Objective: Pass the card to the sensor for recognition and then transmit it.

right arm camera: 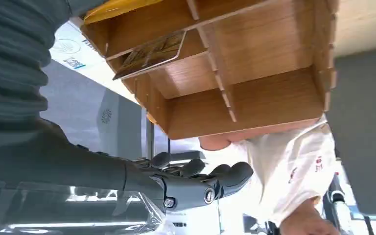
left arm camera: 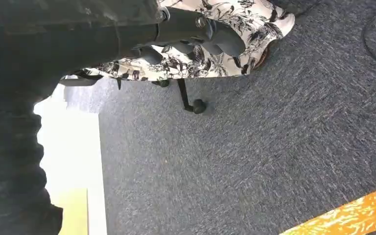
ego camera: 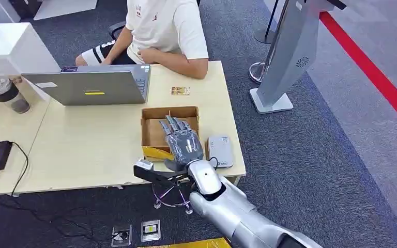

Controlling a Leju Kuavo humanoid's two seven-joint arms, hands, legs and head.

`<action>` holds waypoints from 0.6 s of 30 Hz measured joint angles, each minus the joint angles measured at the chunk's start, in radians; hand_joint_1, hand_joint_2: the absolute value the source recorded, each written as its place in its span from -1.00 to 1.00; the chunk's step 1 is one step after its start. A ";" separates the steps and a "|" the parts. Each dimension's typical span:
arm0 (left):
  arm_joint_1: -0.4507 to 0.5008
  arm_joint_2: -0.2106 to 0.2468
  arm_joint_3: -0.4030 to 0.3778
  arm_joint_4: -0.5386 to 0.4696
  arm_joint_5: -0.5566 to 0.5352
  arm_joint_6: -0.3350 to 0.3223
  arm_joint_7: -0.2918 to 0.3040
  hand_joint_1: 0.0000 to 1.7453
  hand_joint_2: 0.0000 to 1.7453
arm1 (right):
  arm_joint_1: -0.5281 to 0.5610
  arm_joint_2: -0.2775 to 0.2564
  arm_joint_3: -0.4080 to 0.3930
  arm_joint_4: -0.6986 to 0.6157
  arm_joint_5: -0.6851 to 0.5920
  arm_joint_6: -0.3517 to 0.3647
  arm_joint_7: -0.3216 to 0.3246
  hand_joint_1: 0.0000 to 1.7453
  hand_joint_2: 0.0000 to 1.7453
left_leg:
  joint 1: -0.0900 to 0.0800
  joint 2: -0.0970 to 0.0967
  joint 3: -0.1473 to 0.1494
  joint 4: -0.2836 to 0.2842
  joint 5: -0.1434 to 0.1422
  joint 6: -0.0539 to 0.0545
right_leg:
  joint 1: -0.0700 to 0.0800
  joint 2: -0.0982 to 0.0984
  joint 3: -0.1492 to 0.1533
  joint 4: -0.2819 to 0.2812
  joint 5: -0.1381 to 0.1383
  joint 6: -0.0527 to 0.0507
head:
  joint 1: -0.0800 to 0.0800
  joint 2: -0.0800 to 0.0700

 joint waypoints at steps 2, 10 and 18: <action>0.000 -0.001 0.000 0.000 0.000 0.000 0.000 -1.00 1.00 | 0.000 -0.005 -0.008 -0.002 -0.003 -0.001 -0.002 -1.00 1.00 | 0.000 0.000 0.000 0.000 0.000 0.000 | 0.000 0.000 0.000 0.000 0.000 0.000 | 0.000 0.000; 0.000 -0.002 0.000 0.000 0.000 0.000 0.000 -1.00 1.00 | 0.001 -0.013 -0.030 -0.003 -0.004 -0.002 -0.003 -1.00 1.00 | 0.000 0.000 0.000 0.000 0.000 0.000 | 0.000 0.000 0.000 0.000 0.000 0.000 | 0.000 0.000; 0.000 -0.003 0.000 0.000 0.002 0.001 0.000 -1.00 1.00 | 0.002 -0.015 -0.043 -0.005 -0.001 -0.002 -0.003 -1.00 1.00 | 0.000 0.000 0.000 0.000 0.000 0.000 | 0.000 0.000 0.000 0.000 0.000 0.000 | 0.000 0.000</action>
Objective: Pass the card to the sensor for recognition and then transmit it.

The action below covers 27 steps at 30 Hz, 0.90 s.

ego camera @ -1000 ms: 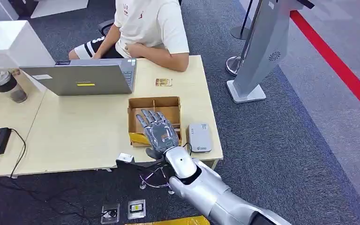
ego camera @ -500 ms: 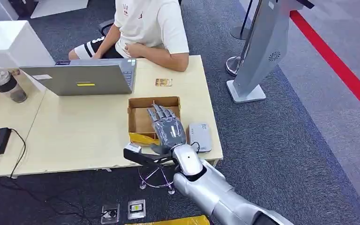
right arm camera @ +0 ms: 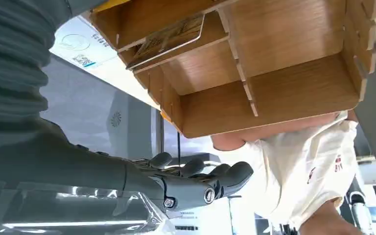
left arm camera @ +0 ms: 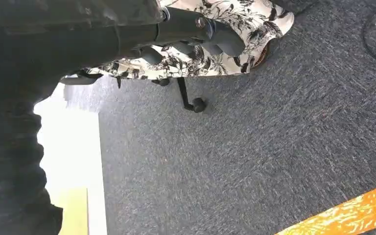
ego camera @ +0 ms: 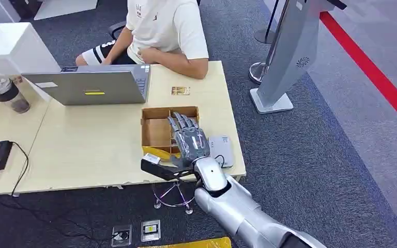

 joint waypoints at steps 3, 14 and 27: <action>0.000 0.000 0.000 0.000 0.000 0.000 0.000 -1.00 1.00 | 0.000 0.000 -0.002 -0.005 0.001 0.000 0.000 -1.00 1.00 | 0.000 0.000 0.000 0.000 0.000 0.000 | 0.000 0.000 0.000 0.000 0.000 0.000 | 0.000 0.000; 0.000 0.000 0.000 0.000 0.003 -0.001 0.000 -1.00 1.00 | 0.001 0.000 -0.003 -0.014 0.003 0.006 -0.006 -0.96 1.00 | 0.000 0.000 0.000 0.000 0.000 0.000 | 0.000 0.000 0.000 0.000 0.000 0.000 | 0.000 0.000; 0.000 -0.005 0.000 0.000 0.004 0.002 0.004 -1.00 1.00 | 0.008 0.006 -0.002 -0.014 0.028 0.034 -0.009 -0.46 1.00 | 0.000 0.000 0.000 0.000 0.000 0.000 | 0.000 0.000 0.000 0.000 0.000 0.000 | 0.000 0.000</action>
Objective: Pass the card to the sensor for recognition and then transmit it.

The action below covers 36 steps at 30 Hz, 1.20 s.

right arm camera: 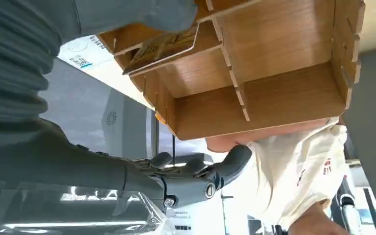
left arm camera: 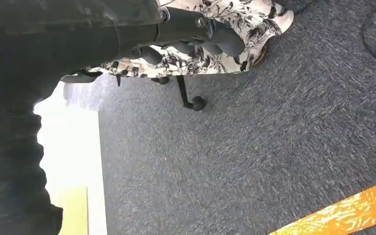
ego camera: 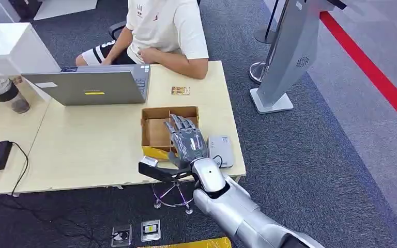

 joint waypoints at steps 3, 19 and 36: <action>0.000 0.000 0.000 0.000 0.000 -0.001 0.000 -1.00 1.00 | 0.001 0.000 0.000 0.000 0.005 0.013 0.007 -0.54 1.00 | 0.000 0.000 0.000 0.000 0.000 0.000 | 0.000 0.000 0.000 0.000 0.000 0.000 | 0.000 0.000; 0.000 -0.003 0.000 0.000 0.000 0.008 0.011 -1.00 1.00 | 0.004 0.003 0.005 0.011 0.017 0.026 0.016 -0.46 1.00 | 0.000 0.000 0.000 0.000 0.000 0.000 | 0.000 0.000 0.000 0.000 0.000 0.000 | 0.000 0.000; 0.000 -0.003 0.000 0.000 -0.002 0.012 0.024 -1.00 1.00 | 0.002 0.003 0.005 0.047 0.010 0.018 0.029 -0.18 1.00 | 0.000 0.000 0.000 0.000 0.000 0.000 | 0.000 0.000 0.000 0.000 0.000 0.000 | 0.000 0.000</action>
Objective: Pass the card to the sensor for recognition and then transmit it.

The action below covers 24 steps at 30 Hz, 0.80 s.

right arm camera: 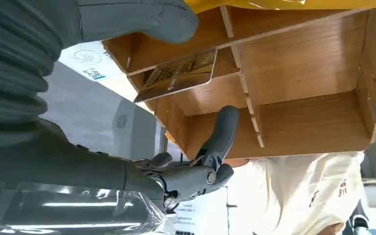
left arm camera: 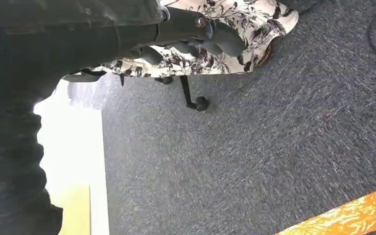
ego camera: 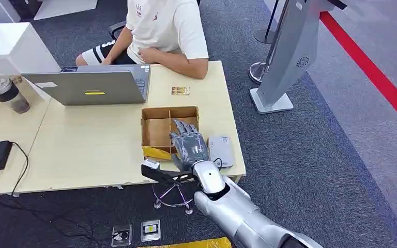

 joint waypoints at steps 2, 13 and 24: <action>0.000 0.000 0.000 0.000 0.000 0.000 0.002 -1.00 1.00 | -0.003 0.000 0.000 0.005 0.002 0.000 0.003 -0.16 1.00 | 0.000 0.000 0.000 0.000 0.000 0.000 | 0.000 0.000 0.000 0.000 0.000 0.000 | 0.000 0.000; 0.000 0.000 0.000 0.000 0.000 0.004 0.014 -1.00 1.00 | -0.016 0.003 0.000 0.031 0.014 -0.002 0.016 0.10 1.00 | 0.000 0.000 0.000 0.000 0.000 0.000 | 0.000 0.000 0.000 0.000 0.000 0.000 | 0.000 0.000; 0.000 0.000 0.000 0.000 0.001 0.005 0.014 -1.00 1.00 | -0.035 0.003 0.000 0.055 0.036 -0.003 0.045 0.56 1.00 | 0.000 0.000 0.000 0.000 0.000 0.000 | 0.000 0.000 0.000 0.000 0.000 0.000 | 0.000 0.000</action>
